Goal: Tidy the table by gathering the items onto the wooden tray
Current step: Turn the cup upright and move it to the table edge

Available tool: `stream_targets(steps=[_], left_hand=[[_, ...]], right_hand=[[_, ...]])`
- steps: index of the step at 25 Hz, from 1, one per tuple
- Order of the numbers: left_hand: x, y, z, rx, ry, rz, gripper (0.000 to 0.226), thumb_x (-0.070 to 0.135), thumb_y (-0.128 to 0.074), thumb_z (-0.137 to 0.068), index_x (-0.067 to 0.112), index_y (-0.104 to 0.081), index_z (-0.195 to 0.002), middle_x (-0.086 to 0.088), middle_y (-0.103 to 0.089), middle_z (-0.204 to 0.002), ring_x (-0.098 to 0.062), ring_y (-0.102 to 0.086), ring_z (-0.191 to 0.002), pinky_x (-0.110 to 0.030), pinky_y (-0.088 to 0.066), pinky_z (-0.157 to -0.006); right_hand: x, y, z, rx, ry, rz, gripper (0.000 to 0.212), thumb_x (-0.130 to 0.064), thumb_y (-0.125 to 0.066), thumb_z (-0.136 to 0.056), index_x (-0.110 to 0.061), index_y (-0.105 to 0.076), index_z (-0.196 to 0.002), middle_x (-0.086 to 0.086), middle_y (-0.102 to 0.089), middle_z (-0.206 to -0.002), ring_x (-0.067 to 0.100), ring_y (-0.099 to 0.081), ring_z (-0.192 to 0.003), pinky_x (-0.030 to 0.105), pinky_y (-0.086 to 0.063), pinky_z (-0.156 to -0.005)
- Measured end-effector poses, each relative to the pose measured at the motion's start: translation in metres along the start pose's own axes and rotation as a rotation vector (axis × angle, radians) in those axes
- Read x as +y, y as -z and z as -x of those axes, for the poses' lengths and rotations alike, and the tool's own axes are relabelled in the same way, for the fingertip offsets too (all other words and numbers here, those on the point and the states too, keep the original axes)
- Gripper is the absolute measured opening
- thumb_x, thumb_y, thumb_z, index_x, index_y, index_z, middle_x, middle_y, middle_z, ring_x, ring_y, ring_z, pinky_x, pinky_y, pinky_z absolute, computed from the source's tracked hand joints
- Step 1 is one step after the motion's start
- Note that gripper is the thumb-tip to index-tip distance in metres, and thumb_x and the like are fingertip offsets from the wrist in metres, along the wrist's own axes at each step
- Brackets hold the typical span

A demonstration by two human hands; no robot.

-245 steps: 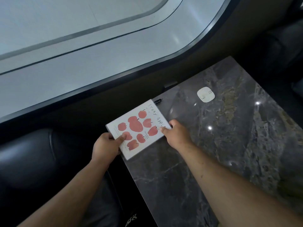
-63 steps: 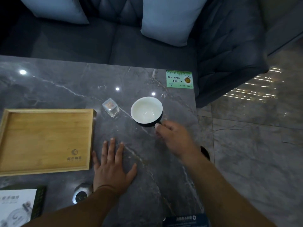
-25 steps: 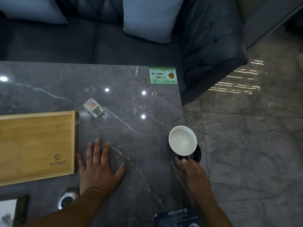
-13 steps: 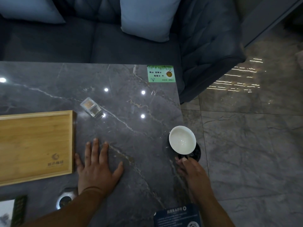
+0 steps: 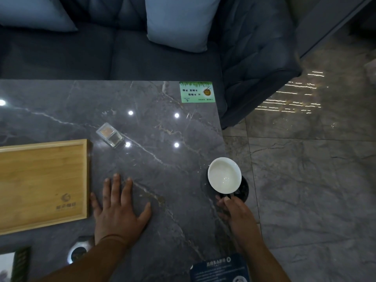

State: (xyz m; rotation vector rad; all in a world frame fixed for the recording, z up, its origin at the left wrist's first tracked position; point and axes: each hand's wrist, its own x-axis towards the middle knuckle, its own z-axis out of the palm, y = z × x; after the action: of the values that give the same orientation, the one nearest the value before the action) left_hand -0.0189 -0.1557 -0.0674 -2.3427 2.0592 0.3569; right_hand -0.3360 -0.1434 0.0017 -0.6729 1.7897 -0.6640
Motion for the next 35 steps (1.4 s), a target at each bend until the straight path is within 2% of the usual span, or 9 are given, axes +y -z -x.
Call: stream_targets(steps=[5, 14, 17, 20, 23, 24, 27, 30, 35], left_hand=[[0.001, 0.003, 0.0, -0.004, 0.01, 0.007, 0.097, 0.078, -0.045, -0.079, 0.024, -0.031, -0.158, -0.008, -0.02, -0.172, -0.028, -0.005, -0.161, -0.061, 0.0, -0.125], [0.0, 0.0, -0.002, 0.012, 0.005, -0.001, 0.097, 0.08, -0.045, -0.079, 0.024, -0.031, -0.157, -0.008, -0.02, -0.171, -0.023, 0.004, -0.161, -0.054, 0.01, -0.125], [-0.001, -0.002, -0.002, 0.019, 0.0, -0.004, 0.096, 0.08, -0.044, -0.08, 0.024, -0.03, -0.158, -0.008, -0.019, -0.172, -0.02, 0.01, -0.16, -0.054, 0.009, -0.125], [-0.002, -0.002, -0.002, 0.015, -0.001, 0.005, 0.096, 0.08, -0.044, -0.081, 0.024, -0.029, -0.158, -0.009, -0.019, -0.172, -0.027, -0.002, -0.161, -0.056, 0.004, -0.125], [0.0, 0.0, -0.001, 0.011, -0.007, 0.025, 0.095, 0.08, -0.042, -0.083, 0.024, -0.029, -0.158, -0.009, -0.017, -0.173, -0.028, -0.002, -0.161, -0.055, 0.004, -0.125], [0.0, 0.0, 0.0, 0.012, -0.007, 0.032, 0.095, 0.08, -0.041, -0.083, 0.024, -0.029, -0.158, -0.008, -0.016, -0.173, -0.028, -0.002, -0.161, -0.056, 0.004, -0.126], [-0.003, -0.001, -0.001, 0.014, -0.005, 0.026, 0.094, 0.081, -0.039, -0.084, 0.024, -0.029, -0.158, -0.008, -0.016, -0.173, -0.028, -0.003, -0.161, -0.057, 0.004, -0.126], [0.002, 0.002, -0.002, -0.027, -0.027, 0.028, 0.094, 0.08, -0.037, -0.084, 0.022, -0.03, -0.158, -0.01, -0.014, -0.173, -0.03, -0.001, -0.161, -0.059, 0.005, -0.124], [0.004, 0.025, -0.004, -0.231, -0.035, 0.06, 0.098, 0.079, -0.034, -0.084, 0.022, -0.018, -0.162, -0.01, 0.0, -0.175, -0.033, 0.007, -0.16, -0.065, -0.003, -0.123]], right_hand=[[0.002, 0.0, -0.003, -0.012, -0.042, -0.026, 0.019, -0.035, -0.056, -0.1, -0.028, -0.073, -0.092, 0.008, -0.073, -0.106, 0.032, -0.068, -0.107, 0.057, -0.051, -0.101], [0.003, -0.005, -0.008, 0.002, -0.076, -0.012, 0.027, -0.062, -0.06, -0.075, -0.041, -0.076, -0.085, 0.002, -0.075, -0.102, 0.03, -0.069, -0.105, 0.057, -0.052, -0.1], [0.003, -0.008, -0.007, 0.045, -0.065, -0.036, 0.017, -0.047, -0.059, -0.09, -0.04, -0.074, -0.089, 0.0, -0.077, -0.101, 0.022, -0.073, -0.101, 0.051, -0.057, -0.094], [0.004, -0.011, -0.003, 0.103, -0.085, -0.073, 0.021, -0.024, -0.056, -0.101, -0.041, -0.068, -0.096, -0.001, -0.079, -0.098, 0.015, -0.075, -0.093, 0.036, -0.06, -0.079], [0.003, -0.01, 0.007, 0.153, -0.09, -0.083, 0.018, -0.025, -0.062, -0.098, -0.041, -0.061, -0.106, -0.001, -0.076, -0.104, 0.014, -0.076, -0.089, 0.027, -0.06, -0.069], [0.004, -0.009, 0.011, 0.154, -0.091, -0.09, 0.021, -0.025, -0.063, -0.097, -0.04, -0.059, -0.113, -0.001, -0.075, -0.106, 0.015, -0.076, -0.091, 0.028, -0.061, -0.069], [0.007, -0.012, 0.024, 0.145, -0.093, 0.03, 0.047, -0.029, -0.062, -0.096, -0.027, -0.049, -0.141, 0.007, -0.074, -0.105, 0.028, -0.073, -0.097, 0.051, -0.059, -0.087], [0.006, -0.015, 0.04, 0.184, -0.109, 0.19, 0.05, -0.035, -0.061, -0.095, -0.027, -0.047, -0.142, -0.002, -0.071, -0.105, 0.013, -0.066, -0.088, 0.037, -0.052, -0.08], [-0.003, -0.036, 0.067, 0.088, -0.126, 0.386, 0.052, -0.029, -0.064, -0.095, -0.023, -0.048, -0.144, 0.006, -0.059, -0.141, 0.023, -0.057, -0.118, 0.035, -0.043, -0.1]])
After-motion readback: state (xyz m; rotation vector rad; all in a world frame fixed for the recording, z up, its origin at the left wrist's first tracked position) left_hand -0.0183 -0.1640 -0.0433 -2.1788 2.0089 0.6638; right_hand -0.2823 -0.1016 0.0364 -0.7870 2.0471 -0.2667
